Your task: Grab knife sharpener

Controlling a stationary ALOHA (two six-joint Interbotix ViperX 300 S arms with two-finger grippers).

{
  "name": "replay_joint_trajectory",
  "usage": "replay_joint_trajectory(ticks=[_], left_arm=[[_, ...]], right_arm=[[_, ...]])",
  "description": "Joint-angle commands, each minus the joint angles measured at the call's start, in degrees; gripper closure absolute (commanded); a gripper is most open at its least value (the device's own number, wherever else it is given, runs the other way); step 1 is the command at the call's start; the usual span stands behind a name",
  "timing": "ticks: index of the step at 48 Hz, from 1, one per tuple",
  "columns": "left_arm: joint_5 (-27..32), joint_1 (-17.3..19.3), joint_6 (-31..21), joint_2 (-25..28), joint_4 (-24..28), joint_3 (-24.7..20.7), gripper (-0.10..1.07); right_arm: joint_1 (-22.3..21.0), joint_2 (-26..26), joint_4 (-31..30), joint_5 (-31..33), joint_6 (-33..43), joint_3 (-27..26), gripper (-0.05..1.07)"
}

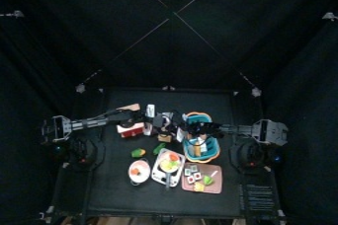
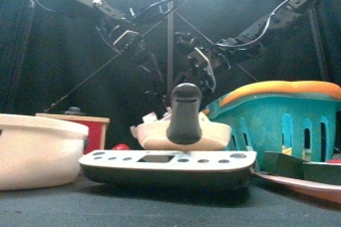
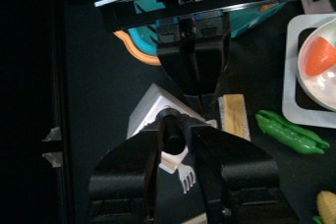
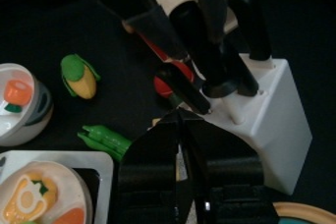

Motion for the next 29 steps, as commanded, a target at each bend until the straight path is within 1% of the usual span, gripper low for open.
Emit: replay_joint_trajectory(ticks=[1,8,15,29], left_arm=[[-0.6,0.0,-0.1,-0.9,-0.6,-0.7,0.33],[-0.5,0.0,-0.1,-1.2,-1.9,-0.4,0.33],[-0.6,0.0,-0.1,-1.8,-2.1,0.0,0.33],[-0.5,-0.4,-0.1,-3.1,-2.7,0.6,0.33]], right_arm=[[-0.5,-0.3,0.8,0.2,-0.1,-1.6,0.70],[-1.5,0.7,2.0,0.2,-0.1,-1.9,0.70],[-2.2,1.1,3.3,0.3,-0.1,-2.1,0.70],[-2.5,2.3,3.4,1.1,0.0,-2.5,0.70]])
